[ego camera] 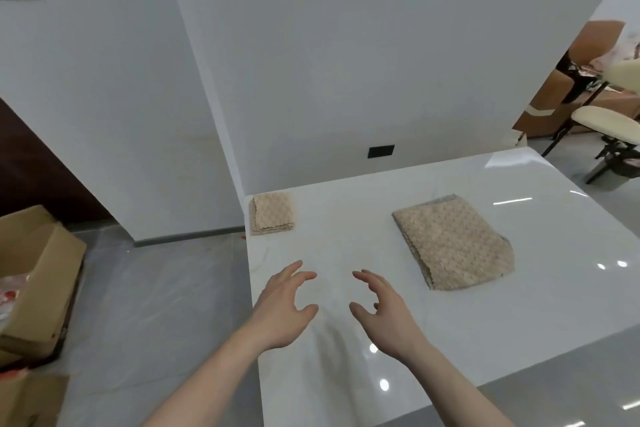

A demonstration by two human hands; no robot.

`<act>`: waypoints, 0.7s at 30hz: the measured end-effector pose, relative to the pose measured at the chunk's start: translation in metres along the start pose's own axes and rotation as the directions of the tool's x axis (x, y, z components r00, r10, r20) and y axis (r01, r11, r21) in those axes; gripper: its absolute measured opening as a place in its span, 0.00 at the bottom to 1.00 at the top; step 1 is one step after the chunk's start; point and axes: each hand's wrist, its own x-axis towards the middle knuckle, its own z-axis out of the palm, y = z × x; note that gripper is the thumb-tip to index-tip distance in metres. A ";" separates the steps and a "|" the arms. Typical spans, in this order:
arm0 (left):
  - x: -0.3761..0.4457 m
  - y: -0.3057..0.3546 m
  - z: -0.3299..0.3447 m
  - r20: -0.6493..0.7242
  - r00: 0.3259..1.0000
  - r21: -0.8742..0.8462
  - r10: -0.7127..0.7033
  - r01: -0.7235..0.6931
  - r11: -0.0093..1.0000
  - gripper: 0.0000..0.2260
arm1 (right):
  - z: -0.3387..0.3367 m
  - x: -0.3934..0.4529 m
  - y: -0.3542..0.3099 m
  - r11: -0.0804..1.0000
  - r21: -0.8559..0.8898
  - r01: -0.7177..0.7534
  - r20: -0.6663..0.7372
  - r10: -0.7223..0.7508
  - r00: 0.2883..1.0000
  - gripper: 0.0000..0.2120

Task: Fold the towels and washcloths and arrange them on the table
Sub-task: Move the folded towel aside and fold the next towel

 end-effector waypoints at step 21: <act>-0.015 0.056 0.074 -0.035 0.996 0.074 -0.082 0.085 0.994 0.25 | -0.091 -0.041 0.076 0.999 0.054 0.001 0.039 -0.003 0.999 0.26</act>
